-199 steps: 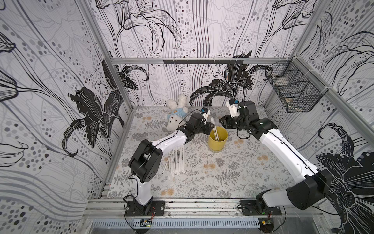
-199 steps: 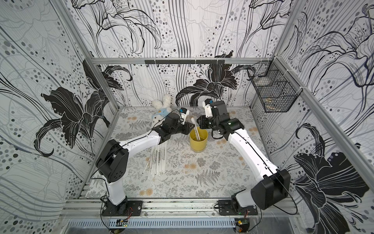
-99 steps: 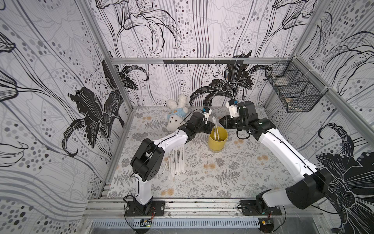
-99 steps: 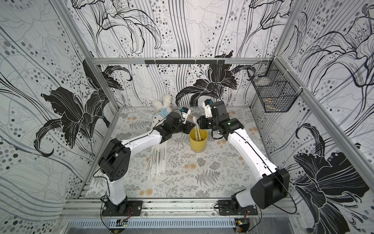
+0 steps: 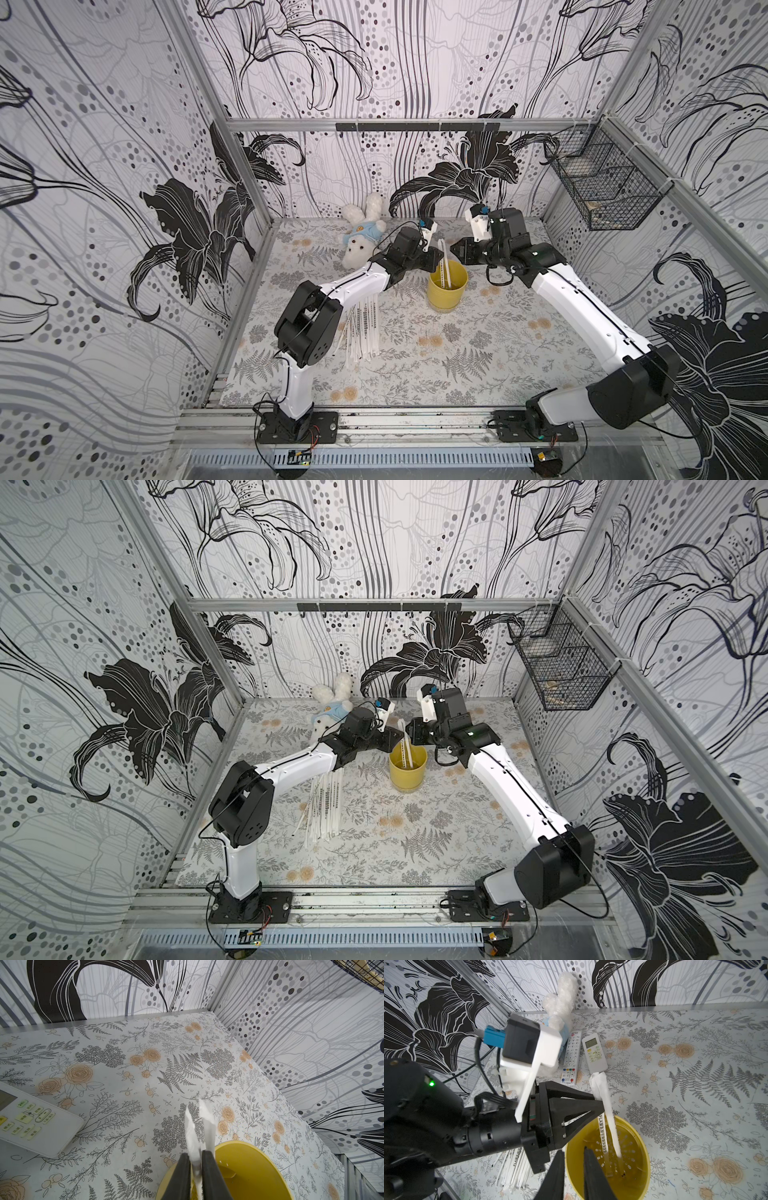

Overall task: Take the straws out of the storage container
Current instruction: Pick up the straw from the container.

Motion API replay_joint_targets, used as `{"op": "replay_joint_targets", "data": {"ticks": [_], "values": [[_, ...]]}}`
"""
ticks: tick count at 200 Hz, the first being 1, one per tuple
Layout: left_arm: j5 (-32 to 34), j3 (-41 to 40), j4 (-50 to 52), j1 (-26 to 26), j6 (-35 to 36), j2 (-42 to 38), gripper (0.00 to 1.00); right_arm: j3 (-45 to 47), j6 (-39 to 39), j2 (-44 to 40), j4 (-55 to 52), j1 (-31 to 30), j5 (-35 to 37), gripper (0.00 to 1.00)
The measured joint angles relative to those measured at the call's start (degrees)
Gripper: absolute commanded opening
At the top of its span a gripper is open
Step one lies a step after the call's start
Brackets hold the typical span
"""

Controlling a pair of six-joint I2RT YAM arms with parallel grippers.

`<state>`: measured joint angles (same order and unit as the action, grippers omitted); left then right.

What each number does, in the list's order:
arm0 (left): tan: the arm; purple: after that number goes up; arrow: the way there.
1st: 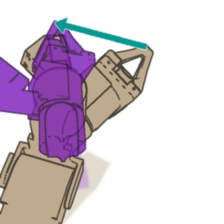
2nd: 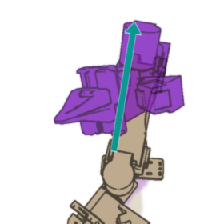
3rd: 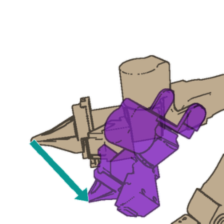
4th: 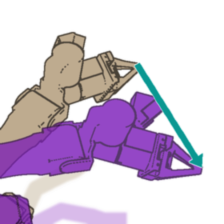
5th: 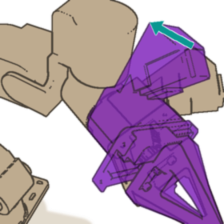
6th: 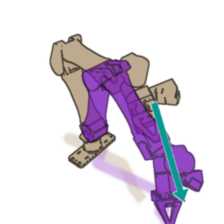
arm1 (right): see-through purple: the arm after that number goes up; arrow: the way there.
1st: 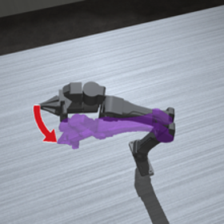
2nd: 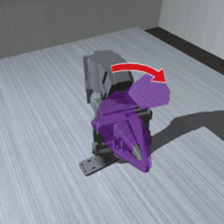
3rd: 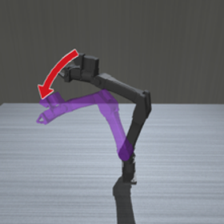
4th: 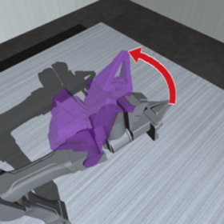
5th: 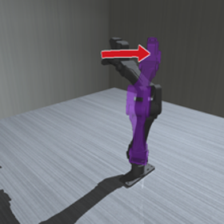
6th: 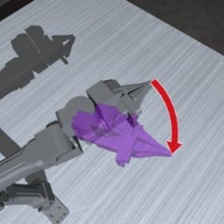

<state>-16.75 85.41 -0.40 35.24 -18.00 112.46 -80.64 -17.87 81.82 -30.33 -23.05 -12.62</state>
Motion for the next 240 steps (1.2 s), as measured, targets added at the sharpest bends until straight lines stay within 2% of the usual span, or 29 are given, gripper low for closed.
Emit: {"op": "replay_joint_targets", "data": {"ticks": [35, 100, 157, 183, 213, 240], "values": [[0.04, 0.39, 0.59, 0.00, 0.61, 0.02, 0.04, 0.48, -0.02, -0.04, -0.02, 0.00, 0.00, 0.20], [1.36, 1.25, 4.15, 0.00, 1.55, -1.84, 0.03, 0.52, 0.00, -1.25, -0.02, 0.00, 0.02, 0.20], [3.17, 1.25, 6.56, 0.00, 2.08, -10.45, 0.00, 0.52, 0.00, -3.72, -0.04, 0.00, -0.02, 0.21], [3.69, 1.46, 8.81, 0.00, 2.03, -14.08, 0.00, 0.52, 0.31, -4.46, 0.13, 0.00, -2.36, 0.24], [6.36, 4.81, 15.76, 0.00, 1.70, -19.02, 0.00, 0.52, 1.03, -4.52, 1.86, -0.79, -6.91, 0.31], [9.70, 6.32, 22.97, 0.00, 0.98, -26.62, 0.00, 0.50, 1.07, -4.52, 2.82, -4.20, -9.51, 0.34]]}}
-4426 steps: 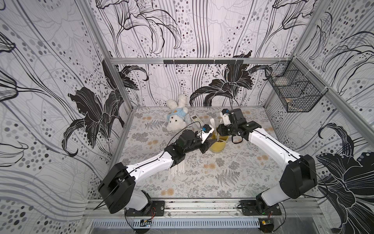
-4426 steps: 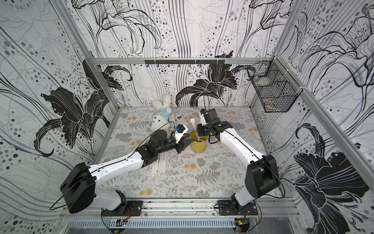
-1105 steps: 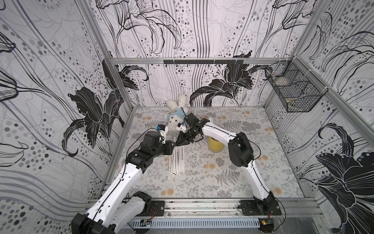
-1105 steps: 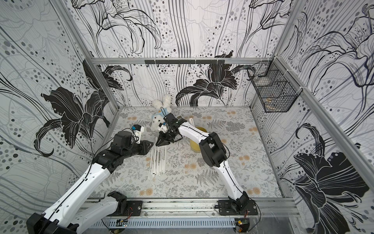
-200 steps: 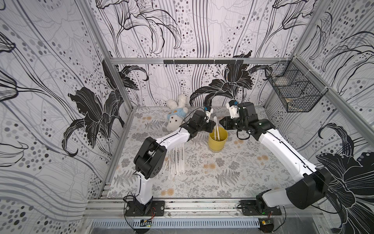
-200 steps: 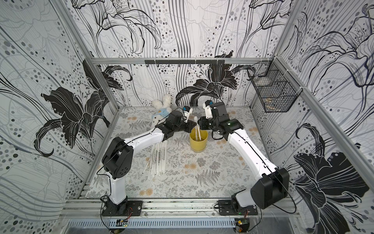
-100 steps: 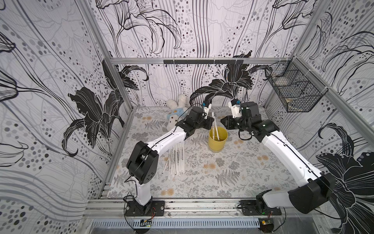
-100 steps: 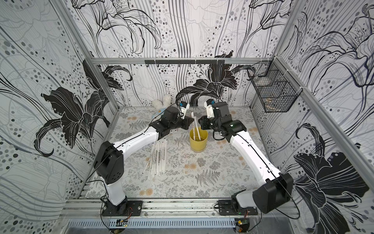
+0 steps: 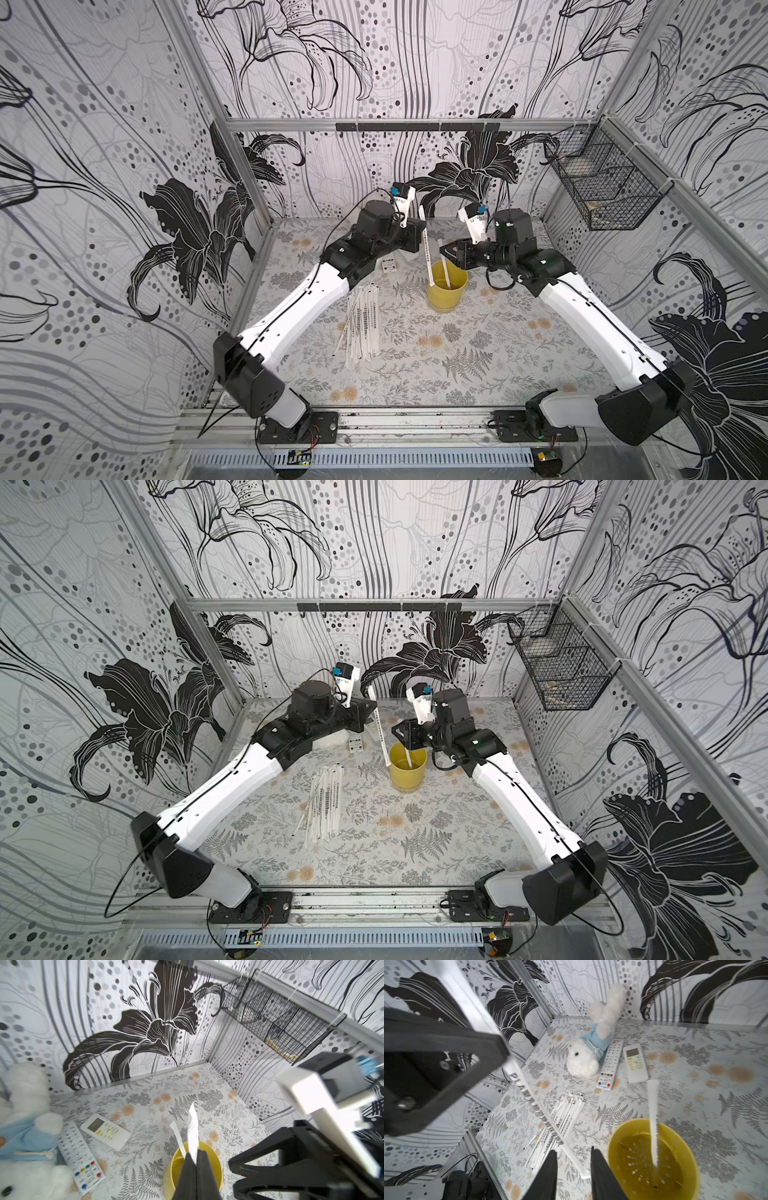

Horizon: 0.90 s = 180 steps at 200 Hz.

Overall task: Take the straws out of the storage container
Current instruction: Pick up the straw from the container, then place the straw at the center of the board.

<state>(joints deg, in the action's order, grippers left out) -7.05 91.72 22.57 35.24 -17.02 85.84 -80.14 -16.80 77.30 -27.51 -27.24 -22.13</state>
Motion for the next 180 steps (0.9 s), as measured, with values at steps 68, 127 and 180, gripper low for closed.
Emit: {"op": "replay_joint_targets", "data": {"ticks": [68, 127, 180], "values": [[2.99, -1.40, 18.99, -1.66, -0.79, -12.79, 0.00, 0.02, -0.24, 0.24, 3.50, -9.07, -2.78, 0.36], [-4.59, -20.76, 25.16, -11.37, -0.94, -11.74, 0.00, 1.42, -1.81, 3.48, 3.96, -10.86, -3.78, 0.35], [-9.79, -22.99, 25.77, -19.98, 2.45, 0.28, 0.00, 2.40, -1.81, 6.32, 3.96, -11.87, -4.13, 0.35]]}}
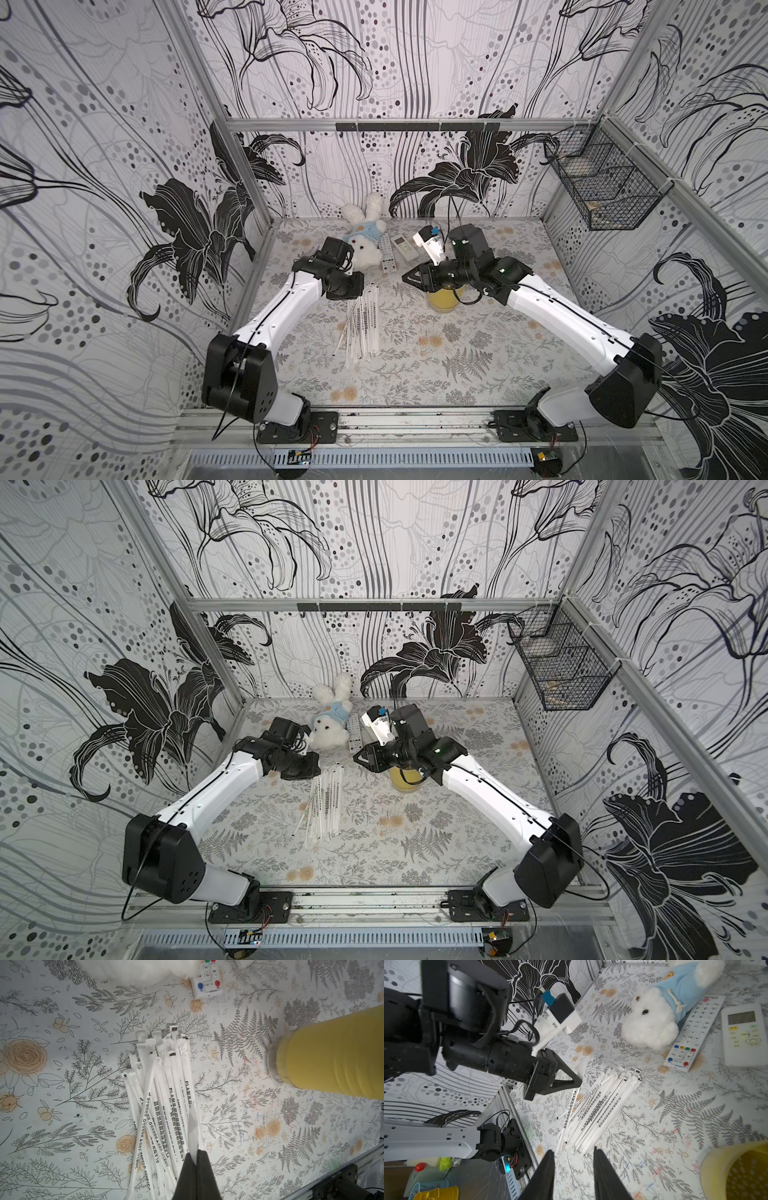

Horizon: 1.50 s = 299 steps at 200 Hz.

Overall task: Take the straws out of the storage container
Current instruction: Place the straw at the center of the board.

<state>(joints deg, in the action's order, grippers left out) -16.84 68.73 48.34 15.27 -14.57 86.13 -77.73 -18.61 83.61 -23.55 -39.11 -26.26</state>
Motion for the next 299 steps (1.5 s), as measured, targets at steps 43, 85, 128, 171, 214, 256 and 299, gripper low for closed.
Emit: {"op": "replay_joint_targets", "data": {"ticks": [43, 85, 128, 171, 214, 256, 299], "values": [[-1.46, 0.09, 0.35, -2.82, 1.90, 6.12, 0.01, 0.09, 0.07, 1.60, -0.44, 0.00, 0.04, 0.35], [-1.77, 1.53, 0.44, -4.24, 2.91, 9.20, 0.09, 0.07, 0.57, 3.41, -1.07, 0.00, 0.07, 0.35], [-2.40, 1.64, 0.00, -5.90, 3.04, 10.23, 0.17, 0.07, 1.36, 4.72, -1.73, 0.00, 0.33, 0.35], [-3.39, 1.66, -1.22, -6.23, 3.13, 10.36, 0.23, -0.04, 1.84, 4.74, -2.32, 0.00, 1.36, 0.36], [-4.39, 1.66, -1.86, -6.49, 3.13, 10.32, 0.23, -0.39, 2.25, 4.59, -2.80, 0.00, 3.63, 0.36], [-5.11, 1.55, -3.43, -6.71, 2.93, 7.93, 0.23, -2.03, 4.24, 2.86, -4.98, 0.02, 9.79, 0.38], [-3.82, -1.33, -13.22, -1.27, 2.78, -5.44, 0.25, -3.45, 6.03, 1.36, -6.88, 3.48, 18.18, 0.40]]}}
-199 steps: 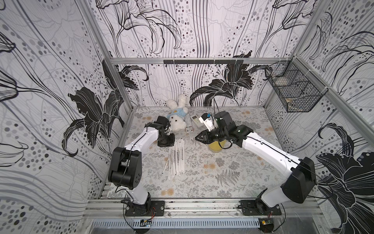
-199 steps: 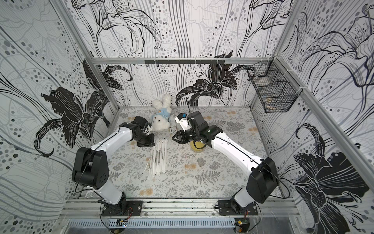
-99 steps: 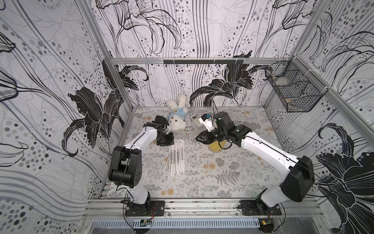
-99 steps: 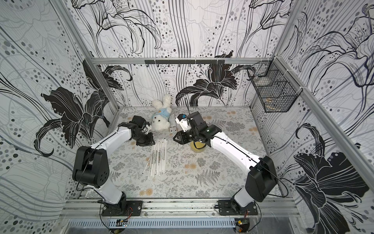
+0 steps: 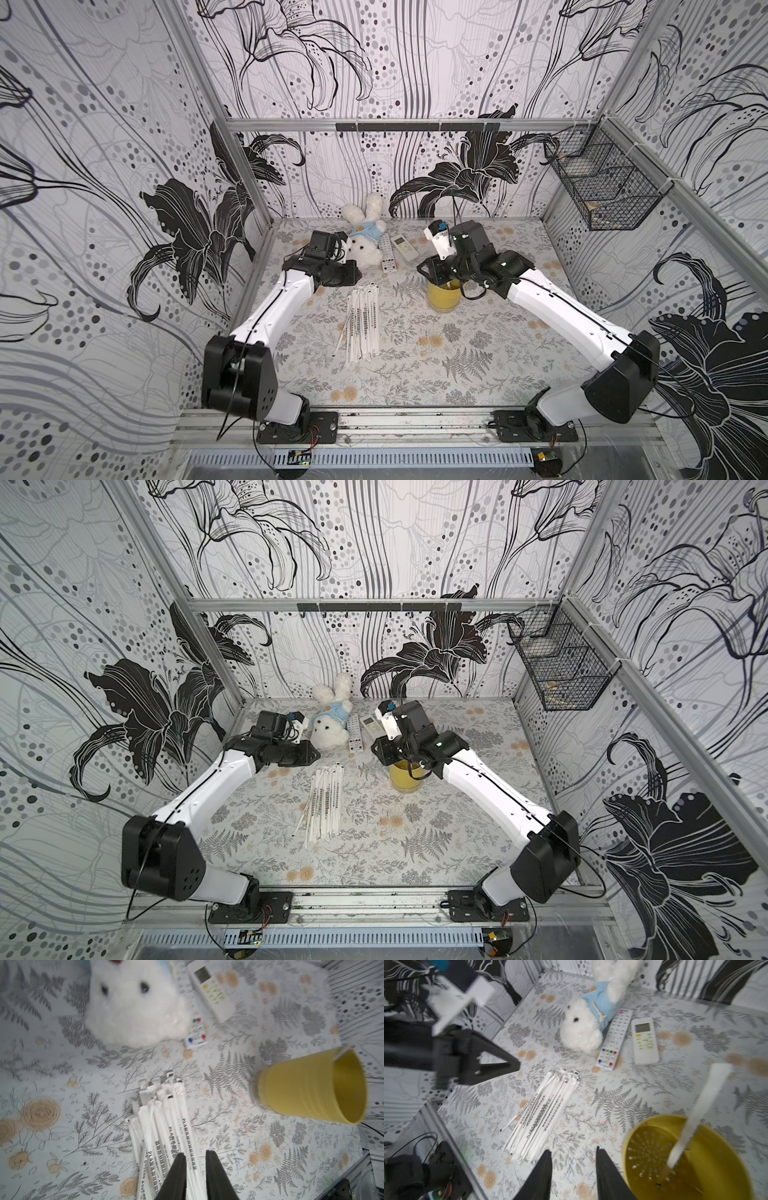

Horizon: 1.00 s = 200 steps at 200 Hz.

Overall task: Take the straws out of the storage container
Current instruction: Place the straw at the center of the board, then pick up the straw from the container.

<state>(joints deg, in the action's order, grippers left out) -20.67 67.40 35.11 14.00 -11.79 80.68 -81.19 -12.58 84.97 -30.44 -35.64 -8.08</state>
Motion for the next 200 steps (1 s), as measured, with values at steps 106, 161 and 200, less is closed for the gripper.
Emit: {"op": "replay_joint_targets", "data": {"ticks": [106, 161, 200], "values": [[2.08, -18.34, -43.50, 16.31, -5.44, -2.32, 0.28, -5.11, -0.09, 8.02, -2.58, 7.06, 11.23, 0.41], [1.33, -15.02, -46.45, 18.97, -5.49, 4.46, 0.28, -8.68, -0.44, 16.24, -3.26, 7.06, 12.41, 0.33], [1.01, -13.88, -47.58, 18.97, -5.49, 4.83, 0.28, -9.70, -1.01, 17.57, -4.02, 7.06, 12.68, 0.19]]}}
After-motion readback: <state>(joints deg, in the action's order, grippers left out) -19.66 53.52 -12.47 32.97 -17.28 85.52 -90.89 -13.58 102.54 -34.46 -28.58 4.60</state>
